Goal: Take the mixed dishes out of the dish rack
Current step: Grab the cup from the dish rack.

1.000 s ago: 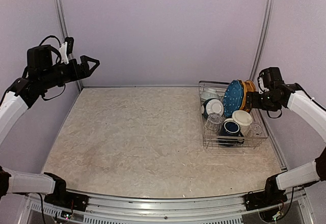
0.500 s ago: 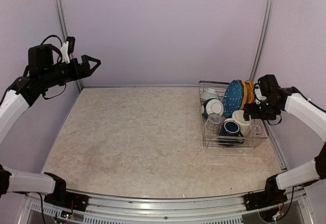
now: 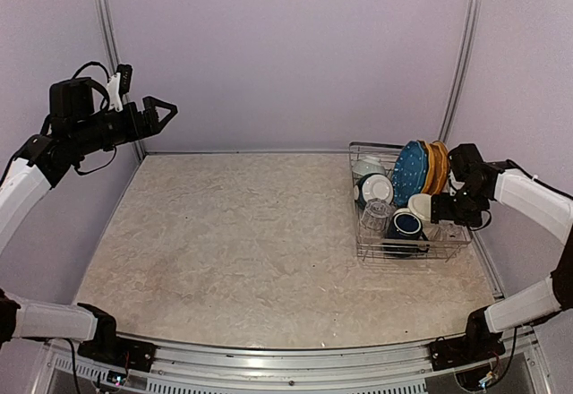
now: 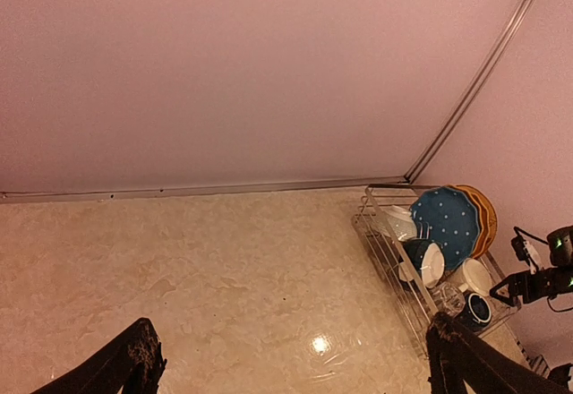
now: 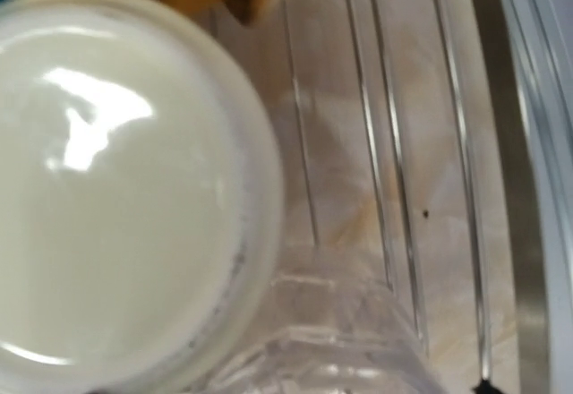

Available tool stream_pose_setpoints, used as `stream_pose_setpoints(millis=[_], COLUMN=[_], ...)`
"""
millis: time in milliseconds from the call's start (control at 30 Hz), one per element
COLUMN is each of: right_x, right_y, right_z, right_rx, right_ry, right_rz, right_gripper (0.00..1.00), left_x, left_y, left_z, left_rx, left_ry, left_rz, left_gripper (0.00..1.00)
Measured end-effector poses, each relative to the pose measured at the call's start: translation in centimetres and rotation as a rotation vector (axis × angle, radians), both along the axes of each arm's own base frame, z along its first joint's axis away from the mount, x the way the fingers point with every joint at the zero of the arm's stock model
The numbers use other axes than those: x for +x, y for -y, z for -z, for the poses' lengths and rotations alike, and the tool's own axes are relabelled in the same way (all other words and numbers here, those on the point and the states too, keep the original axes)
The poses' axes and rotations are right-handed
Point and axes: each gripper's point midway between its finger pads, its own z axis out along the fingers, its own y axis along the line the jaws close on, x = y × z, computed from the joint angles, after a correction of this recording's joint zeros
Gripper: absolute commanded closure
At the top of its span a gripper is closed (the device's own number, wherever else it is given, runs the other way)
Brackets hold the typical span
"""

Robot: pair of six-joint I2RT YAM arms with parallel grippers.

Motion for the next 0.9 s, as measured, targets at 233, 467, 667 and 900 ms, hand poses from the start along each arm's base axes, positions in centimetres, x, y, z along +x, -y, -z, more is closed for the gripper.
stream_pose_setpoints(millis=[233,467,667,900], right_x=[-0.3,-0.8,-1.7,-1.8], right_y=[0.3,0.6,1.1,1.1], right_z=[0.4,0.9,1.7,1.8], right_rx=[0.016,0.017,-0.004,-0.006], right_ry=[0.007,0.009,-0.022,-0.025], right_rz=[0.059,0.089,0.108,0.113], right_gripper=[0.17,0.20,0.19,0.20], left_x=[0.4,0.7,0.7,0.8], left_y=[0.1,0.4,0.5,0.6], left_z=[0.5,1.1,1.2,1.2], left_rx=[0.003,0.005,0.006,0.002], left_ry=[-0.015,-0.032,-0.035,-0.040], left_rz=[0.000,0.004,0.008,0.012], left_gripper=[0.01,0.01,0.01,0.01])
